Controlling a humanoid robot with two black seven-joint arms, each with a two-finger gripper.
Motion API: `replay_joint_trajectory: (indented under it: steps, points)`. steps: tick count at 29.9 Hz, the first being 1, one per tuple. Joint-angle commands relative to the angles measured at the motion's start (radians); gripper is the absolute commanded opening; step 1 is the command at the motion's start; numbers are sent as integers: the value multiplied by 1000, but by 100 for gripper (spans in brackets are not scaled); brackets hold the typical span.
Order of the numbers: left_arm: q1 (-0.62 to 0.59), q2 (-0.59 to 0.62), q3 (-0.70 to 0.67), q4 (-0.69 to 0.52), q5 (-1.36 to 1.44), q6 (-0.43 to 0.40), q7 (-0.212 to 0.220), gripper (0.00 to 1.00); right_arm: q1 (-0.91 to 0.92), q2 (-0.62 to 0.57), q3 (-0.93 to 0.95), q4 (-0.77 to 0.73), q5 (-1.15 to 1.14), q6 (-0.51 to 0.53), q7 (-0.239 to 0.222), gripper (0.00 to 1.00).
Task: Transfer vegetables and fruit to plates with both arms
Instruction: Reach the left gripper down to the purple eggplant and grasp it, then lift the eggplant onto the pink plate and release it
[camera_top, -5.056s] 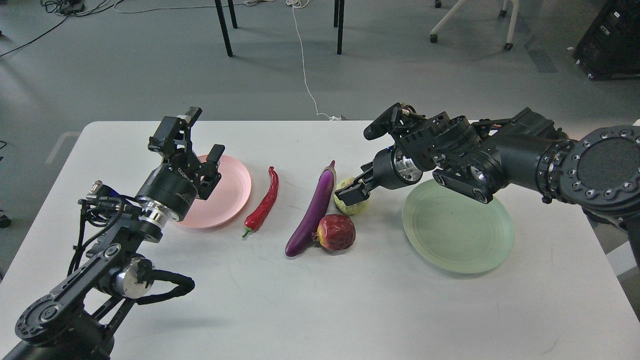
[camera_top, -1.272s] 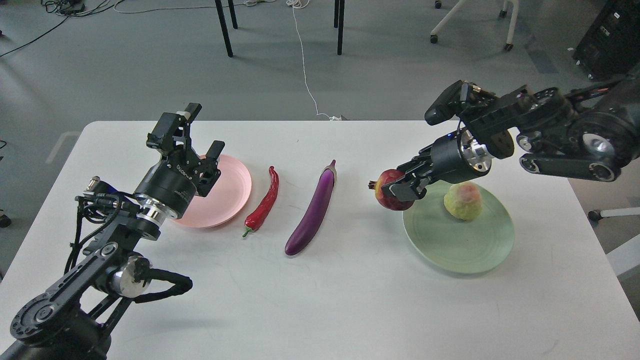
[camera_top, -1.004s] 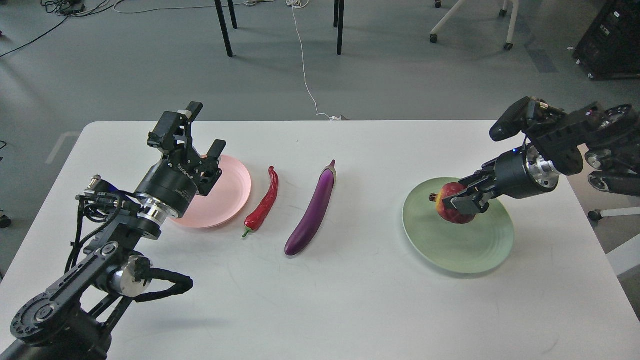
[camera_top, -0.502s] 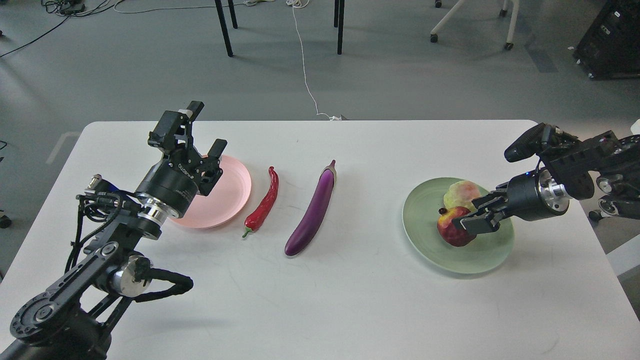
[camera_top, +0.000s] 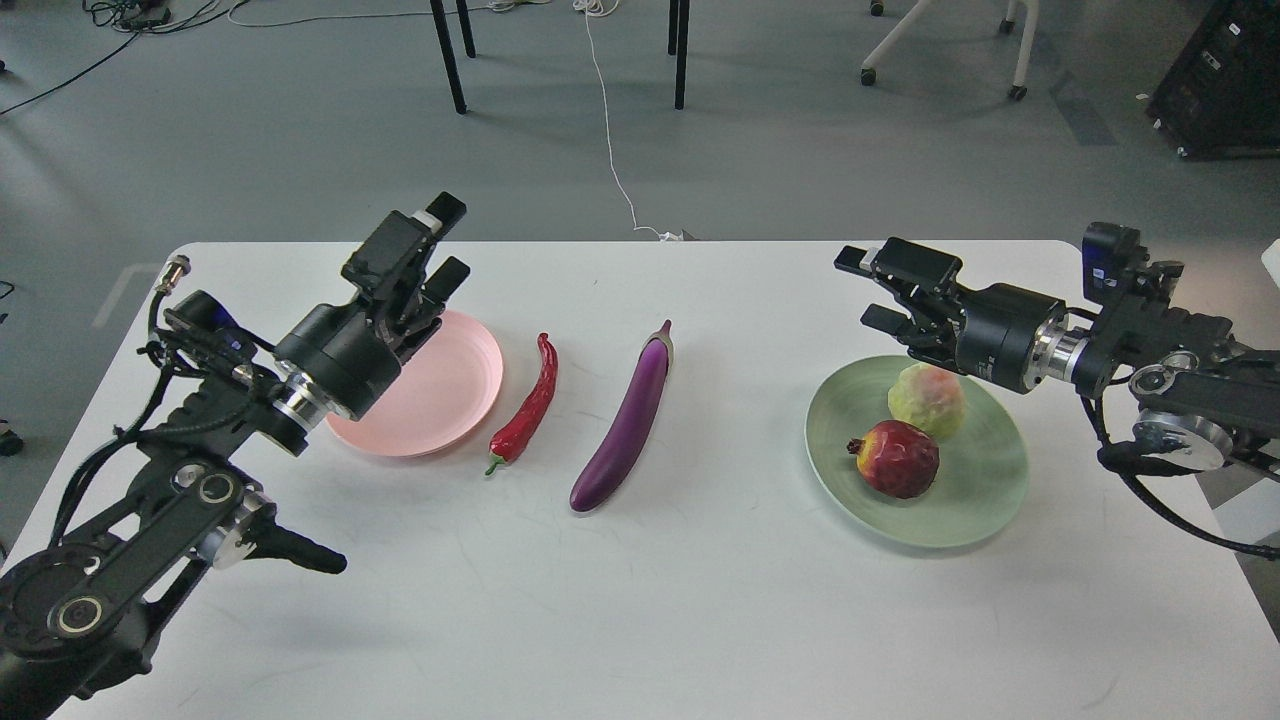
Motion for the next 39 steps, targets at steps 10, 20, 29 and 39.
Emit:
replay_joint_trajectory:
  steps: [10,20,29,39]
  points:
    - [-603,-31,633,165,690,-110,10,98,-507,-9,560,-199,332,362,0,97]
    - [-786,-199,862,460,730,-196,45,96,-538,-23,580,-197,331,362,0,97]
    - [-770,-294,864,567,699,-299,99,95,-536,-24,583,-195,326,362,0,97]
    - [-714,-303,864,598,681,-297,145,91,-538,-41,585,-194,324,362,0,97]
